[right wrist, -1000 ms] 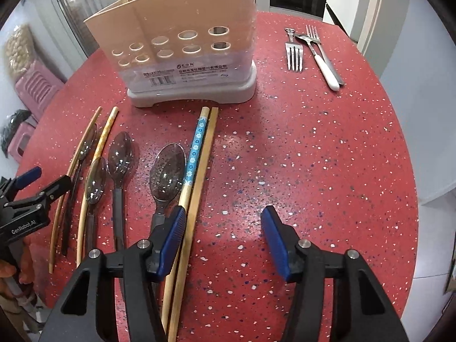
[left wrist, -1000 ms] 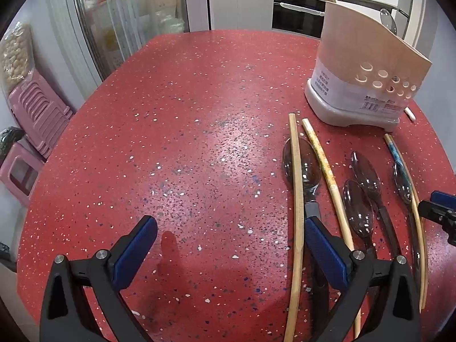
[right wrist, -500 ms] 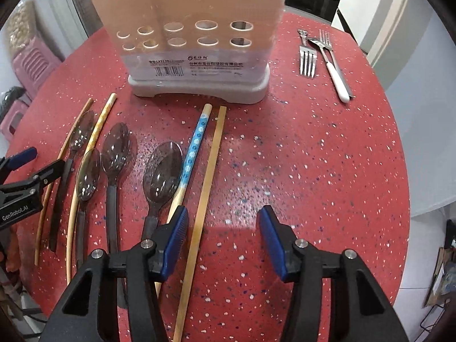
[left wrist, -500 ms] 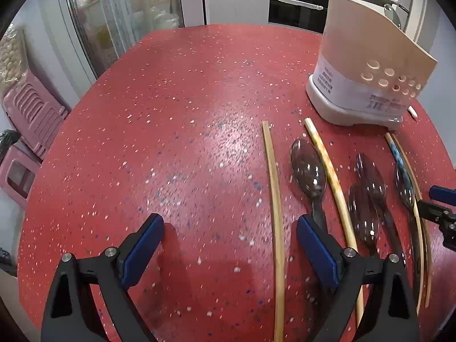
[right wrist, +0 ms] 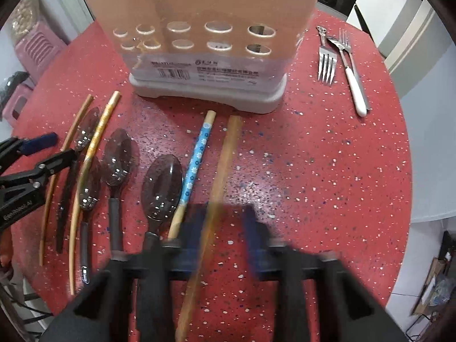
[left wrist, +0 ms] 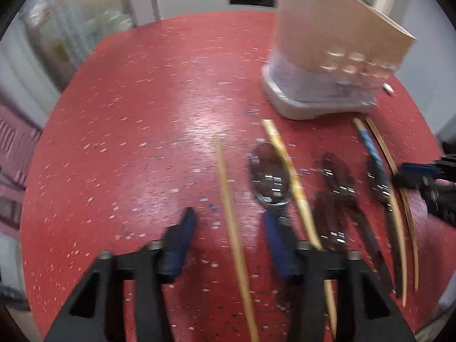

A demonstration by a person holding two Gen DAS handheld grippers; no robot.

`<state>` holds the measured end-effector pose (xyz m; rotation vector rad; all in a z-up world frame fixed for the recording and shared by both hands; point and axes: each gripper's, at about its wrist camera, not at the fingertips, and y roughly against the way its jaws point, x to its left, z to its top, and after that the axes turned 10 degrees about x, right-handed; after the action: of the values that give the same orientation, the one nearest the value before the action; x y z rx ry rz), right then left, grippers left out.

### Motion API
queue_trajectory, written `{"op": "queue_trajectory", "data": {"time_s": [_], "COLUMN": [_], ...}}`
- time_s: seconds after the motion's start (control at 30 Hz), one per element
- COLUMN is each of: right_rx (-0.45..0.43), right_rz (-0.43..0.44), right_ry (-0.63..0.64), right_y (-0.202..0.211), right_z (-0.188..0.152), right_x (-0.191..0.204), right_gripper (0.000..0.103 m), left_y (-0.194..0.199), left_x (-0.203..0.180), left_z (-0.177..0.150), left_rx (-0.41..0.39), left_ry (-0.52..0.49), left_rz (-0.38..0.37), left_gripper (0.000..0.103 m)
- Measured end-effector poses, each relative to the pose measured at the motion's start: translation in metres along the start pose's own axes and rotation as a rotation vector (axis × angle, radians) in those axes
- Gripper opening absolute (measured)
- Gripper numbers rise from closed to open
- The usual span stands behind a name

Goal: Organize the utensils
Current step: 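Grasp a wooden chopstick with the right tool while the left grasps another chopstick, then lift both chopsticks with both tools and carry them over the beige holder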

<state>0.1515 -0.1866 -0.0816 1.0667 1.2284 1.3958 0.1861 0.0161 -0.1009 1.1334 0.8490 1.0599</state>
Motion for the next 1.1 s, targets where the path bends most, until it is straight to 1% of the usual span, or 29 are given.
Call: {"op": "queue_trajectory", "data": {"time_s": [0.03,0.07,0.1,0.17,0.27,0.3,0.43,0.47,0.53,0.63,0.77,0.87,0.97,1.1], "right_rx": [0.000,-0.004,-0.009,-0.025,-0.061,-0.074,-0.163,-0.179,-0.221,-0.270,-0.338,-0.395,-0.447,-0.508], "right_rz": [0.011,0.016,0.021,0.061,0.108,0.114,0.143,0.152,0.180,0.217,0.261,0.278,0.293,0.314], "right_ry": [-0.004,-0.005,-0.007,-0.016,-0.022,-0.019,-0.008,-0.009,-0.016,-0.024,-0.025,-0.023,-0.024,-0.026], "right_y": [0.000,0.001,0.001,0.002,0.007,0.009,0.028,0.028,0.037,0.047,0.062,0.075,0.092,0.113], "right_z": [0.000,0.000,0.000,-0.003,-0.015,-0.018,-0.038,-0.041,-0.047,-0.054,-0.058,-0.062,-0.061,-0.055], "right_x": [-0.001,-0.002,-0.003,-0.009,-0.017,-0.019,-0.025,-0.017,-0.021,-0.025,-0.030,-0.032,-0.034,-0.037], "right_gripper": [0.009,0.008,0.008,0.007,0.007,0.007,0.007,0.007,0.007,0.007,0.007,0.007,0.007,0.007], "left_y": [0.001,0.003,0.004,0.007,0.012,0.018,0.041,0.047,0.058,0.072,0.092,0.101,0.119,0.146], "left_x": [-0.004,-0.010,-0.014,-0.018,-0.020,-0.019,-0.014,-0.012,-0.005,0.003,0.011,0.011,0.013,0.009], "left_z": [0.000,0.000,-0.002,-0.006,-0.021,-0.026,-0.040,-0.043,-0.050,-0.056,-0.066,-0.061,-0.057,-0.048], "left_rx": [0.003,0.003,0.000,-0.020,-0.058,-0.084,-0.165,-0.182,-0.216,-0.258,-0.299,-0.330,-0.375,-0.445], "left_ry": [-0.019,-0.029,-0.033,-0.025,0.019,0.034,0.077,0.088,0.109,0.131,0.153,0.172,0.187,0.181], "left_rz": [-0.001,-0.008,-0.010,-0.006,-0.034,-0.038,-0.057,-0.063,-0.078,-0.104,-0.118,-0.137,-0.147,-0.159], "left_gripper": [0.048,0.030,0.030,0.030,0.030,0.030,0.030,0.030,0.030,0.030,0.030,0.030,0.030,0.030]}}
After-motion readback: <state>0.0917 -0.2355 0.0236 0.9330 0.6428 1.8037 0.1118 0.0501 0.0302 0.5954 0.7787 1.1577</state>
